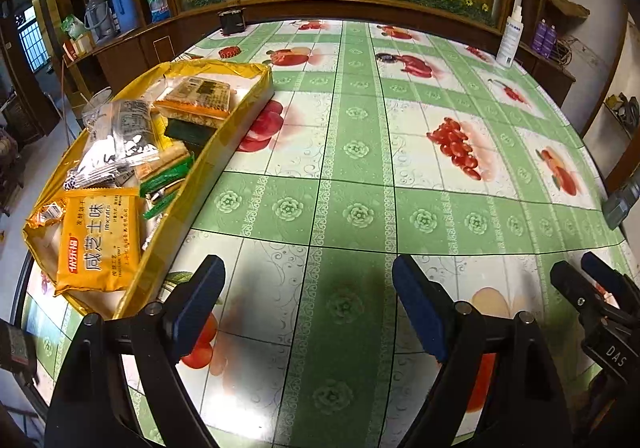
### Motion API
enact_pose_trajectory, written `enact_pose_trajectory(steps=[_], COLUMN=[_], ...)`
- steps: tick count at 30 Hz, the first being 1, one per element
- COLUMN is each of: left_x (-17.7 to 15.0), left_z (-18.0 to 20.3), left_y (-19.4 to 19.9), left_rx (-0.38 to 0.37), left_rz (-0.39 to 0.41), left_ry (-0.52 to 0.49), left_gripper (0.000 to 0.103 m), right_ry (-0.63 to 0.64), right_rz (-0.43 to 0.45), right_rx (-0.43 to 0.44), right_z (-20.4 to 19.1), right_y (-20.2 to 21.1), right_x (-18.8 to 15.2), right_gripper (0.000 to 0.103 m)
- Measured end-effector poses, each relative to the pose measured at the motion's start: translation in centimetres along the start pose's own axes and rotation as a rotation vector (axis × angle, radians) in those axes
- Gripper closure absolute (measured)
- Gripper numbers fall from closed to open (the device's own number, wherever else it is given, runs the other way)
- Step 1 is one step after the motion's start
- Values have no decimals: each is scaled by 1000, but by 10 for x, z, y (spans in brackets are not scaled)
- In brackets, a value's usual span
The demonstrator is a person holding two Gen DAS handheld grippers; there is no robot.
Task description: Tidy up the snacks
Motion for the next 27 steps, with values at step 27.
enact_pose_trajectory(steps=[27], left_x=[-11], left_z=[23], left_y=[-26], left_rx=[-60], left_rz=[13], left_ry=[-35], left_gripper=[15], right_ry=[89], right_rz=[-93], right_rx=[-229], right_z=[-6], right_y=[-28], right_x=[-15], right_gripper=[0])
Point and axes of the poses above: each gripper's, at about its wrist camera, not at the fingertips, and y roughly against the way its jaws point, z to its right, x to its top, the point moved 2 cm from there along -y, roughly the way its jaws point, and after that the axes turned 15 degrees about z, right-handed, at the moved point
